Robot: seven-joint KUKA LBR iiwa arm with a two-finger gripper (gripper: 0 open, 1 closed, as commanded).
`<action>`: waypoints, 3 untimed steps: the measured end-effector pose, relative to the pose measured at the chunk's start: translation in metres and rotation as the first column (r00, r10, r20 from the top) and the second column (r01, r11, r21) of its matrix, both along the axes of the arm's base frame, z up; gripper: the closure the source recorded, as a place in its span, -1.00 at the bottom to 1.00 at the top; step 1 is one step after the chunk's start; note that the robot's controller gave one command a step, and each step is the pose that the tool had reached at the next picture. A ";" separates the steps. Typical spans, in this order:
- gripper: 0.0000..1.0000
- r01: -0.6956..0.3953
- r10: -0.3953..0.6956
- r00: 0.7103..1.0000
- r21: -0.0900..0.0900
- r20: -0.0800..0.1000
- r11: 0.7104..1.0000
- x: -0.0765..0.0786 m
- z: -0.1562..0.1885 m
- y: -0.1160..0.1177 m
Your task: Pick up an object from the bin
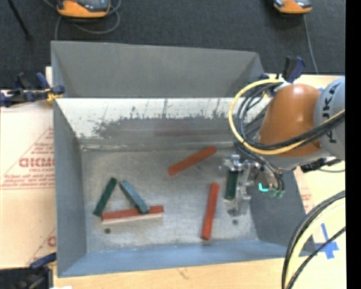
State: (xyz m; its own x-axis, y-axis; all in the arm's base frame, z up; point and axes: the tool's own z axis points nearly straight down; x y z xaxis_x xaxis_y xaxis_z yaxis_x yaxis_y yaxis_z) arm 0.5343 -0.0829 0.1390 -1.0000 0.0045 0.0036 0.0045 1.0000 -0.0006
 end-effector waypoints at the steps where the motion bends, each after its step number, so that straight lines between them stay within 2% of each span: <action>1: -1.00 -0.377 0.377 0.926 -0.003 0.007 0.926 0.036 -0.039 -0.034; 2: -1.00 -0.661 0.661 0.750 -0.005 0.008 0.750 0.050 -0.035 -0.048; 3: -1.00 -0.826 0.826 0.563 -0.005 0.007 0.563 0.068 -0.028 -0.046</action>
Offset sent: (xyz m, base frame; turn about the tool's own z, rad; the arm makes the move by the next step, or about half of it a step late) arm 0.0357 -0.0324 -0.0390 -0.3884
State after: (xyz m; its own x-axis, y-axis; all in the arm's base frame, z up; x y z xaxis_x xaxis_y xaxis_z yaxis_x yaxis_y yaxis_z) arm 0.6021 -0.1293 0.1109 -0.5672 -0.8236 -0.0036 -0.8236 0.5672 -0.0054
